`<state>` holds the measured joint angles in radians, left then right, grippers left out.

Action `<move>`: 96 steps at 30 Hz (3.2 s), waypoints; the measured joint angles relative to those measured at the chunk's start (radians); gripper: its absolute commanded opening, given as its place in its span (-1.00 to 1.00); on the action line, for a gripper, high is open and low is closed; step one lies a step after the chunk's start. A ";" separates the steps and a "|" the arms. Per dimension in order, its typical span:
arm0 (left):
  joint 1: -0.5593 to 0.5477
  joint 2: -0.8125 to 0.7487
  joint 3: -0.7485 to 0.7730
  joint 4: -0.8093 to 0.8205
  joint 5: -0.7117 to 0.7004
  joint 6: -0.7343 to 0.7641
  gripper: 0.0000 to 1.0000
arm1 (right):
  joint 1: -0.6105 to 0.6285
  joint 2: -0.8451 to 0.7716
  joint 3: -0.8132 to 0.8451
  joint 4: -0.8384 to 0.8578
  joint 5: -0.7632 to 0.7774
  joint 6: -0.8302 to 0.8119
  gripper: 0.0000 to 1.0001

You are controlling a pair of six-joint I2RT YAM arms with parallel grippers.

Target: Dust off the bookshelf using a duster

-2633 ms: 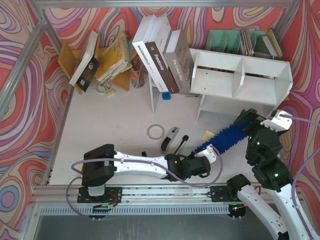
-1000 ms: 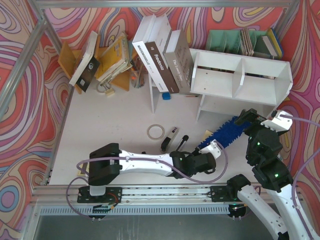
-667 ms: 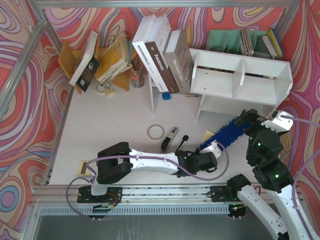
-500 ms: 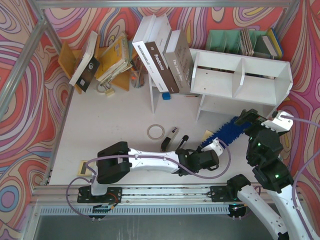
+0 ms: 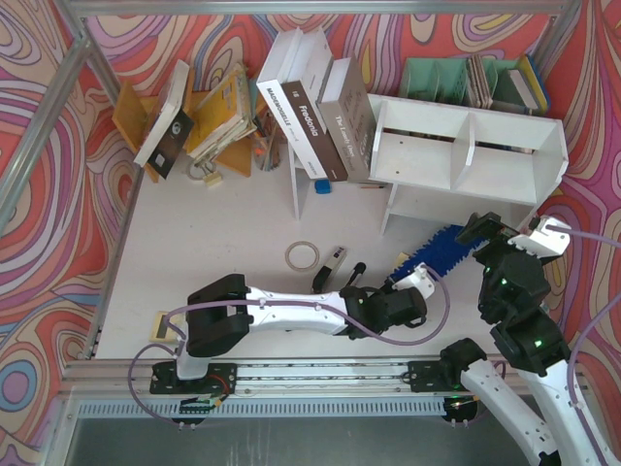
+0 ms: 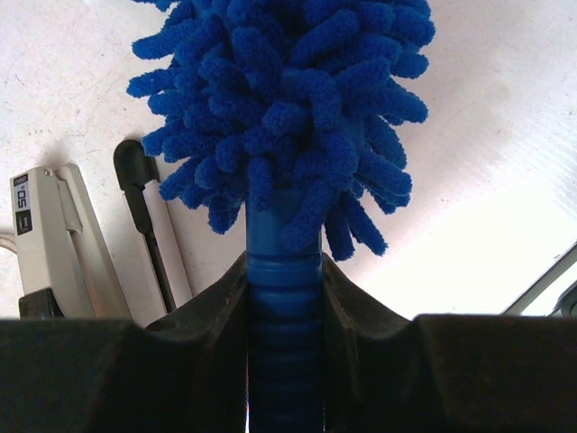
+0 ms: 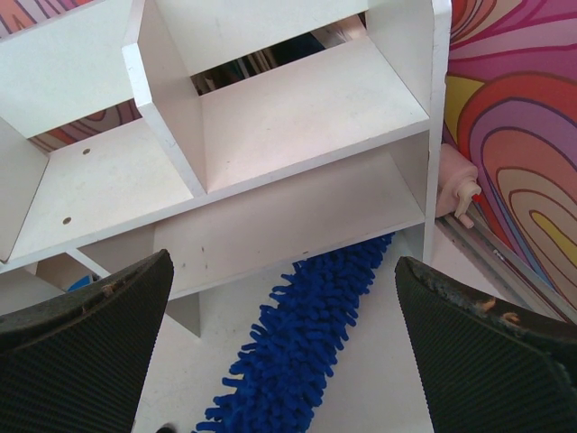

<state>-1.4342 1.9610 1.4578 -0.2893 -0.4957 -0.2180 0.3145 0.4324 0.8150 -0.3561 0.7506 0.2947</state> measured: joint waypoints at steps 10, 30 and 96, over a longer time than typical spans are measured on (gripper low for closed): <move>-0.013 -0.174 -0.184 0.024 -0.061 -0.079 -1.00 | 0.000 -0.007 -0.005 0.000 0.000 0.000 0.97; -0.151 -0.348 -0.287 -0.319 -0.238 -0.481 -1.00 | 0.000 -0.007 -0.005 0.000 0.000 0.000 0.97; -0.262 -0.403 -0.370 -0.410 -0.190 -0.447 -1.00 | 0.000 -0.006 -0.005 0.000 0.000 0.000 0.97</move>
<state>-1.6958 1.5581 1.0882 -0.6994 -0.6853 -0.6651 0.3149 0.4267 0.8097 -0.3565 0.7506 0.2947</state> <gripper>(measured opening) 0.343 0.987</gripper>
